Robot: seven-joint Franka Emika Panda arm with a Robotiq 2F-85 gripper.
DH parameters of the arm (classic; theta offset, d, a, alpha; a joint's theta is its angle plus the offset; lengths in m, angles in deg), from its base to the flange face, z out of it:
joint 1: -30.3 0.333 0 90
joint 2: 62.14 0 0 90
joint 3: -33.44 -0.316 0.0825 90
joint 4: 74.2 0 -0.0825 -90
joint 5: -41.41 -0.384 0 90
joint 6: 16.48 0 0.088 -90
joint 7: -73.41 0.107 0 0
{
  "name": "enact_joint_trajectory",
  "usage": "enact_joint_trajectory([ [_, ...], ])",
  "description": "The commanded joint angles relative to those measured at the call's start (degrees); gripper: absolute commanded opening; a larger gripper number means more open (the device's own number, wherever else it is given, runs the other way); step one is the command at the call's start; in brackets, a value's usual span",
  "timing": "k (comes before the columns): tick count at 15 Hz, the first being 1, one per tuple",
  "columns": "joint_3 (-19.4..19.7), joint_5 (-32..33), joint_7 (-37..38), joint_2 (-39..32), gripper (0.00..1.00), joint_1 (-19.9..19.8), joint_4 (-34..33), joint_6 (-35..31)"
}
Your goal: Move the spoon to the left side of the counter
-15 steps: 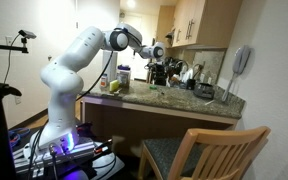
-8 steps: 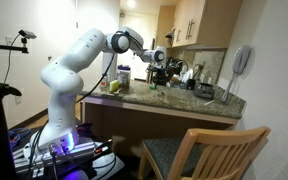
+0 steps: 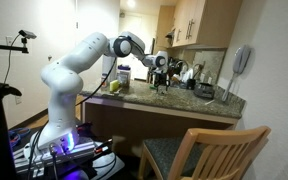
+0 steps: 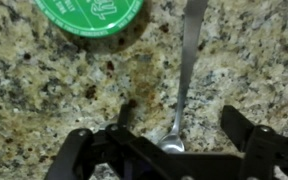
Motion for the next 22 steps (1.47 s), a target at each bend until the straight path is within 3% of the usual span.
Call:
enact_joint_trajectory([
  [1,-0.41,-1.80,0.61,-1.84,0.61,-0.76,-1.79,-0.35],
  [7,-0.96,-5.64,0.06,-1.52,0.18,-2.33,-1.61,1.03],
  [10,-1.08,-7.68,0.00,-1.43,0.01,-3.04,-1.36,1.65],
  [14,-1.31,-9.18,-0.43,-0.73,0.02,-3.44,-1.40,2.90],
  [18,-0.83,-8.13,-3.47,4.39,0.02,-4.33,0.23,4.95],
  [22,-1.95,-9.22,-14.10,13.64,0.02,-7.17,5.22,10.32],
])
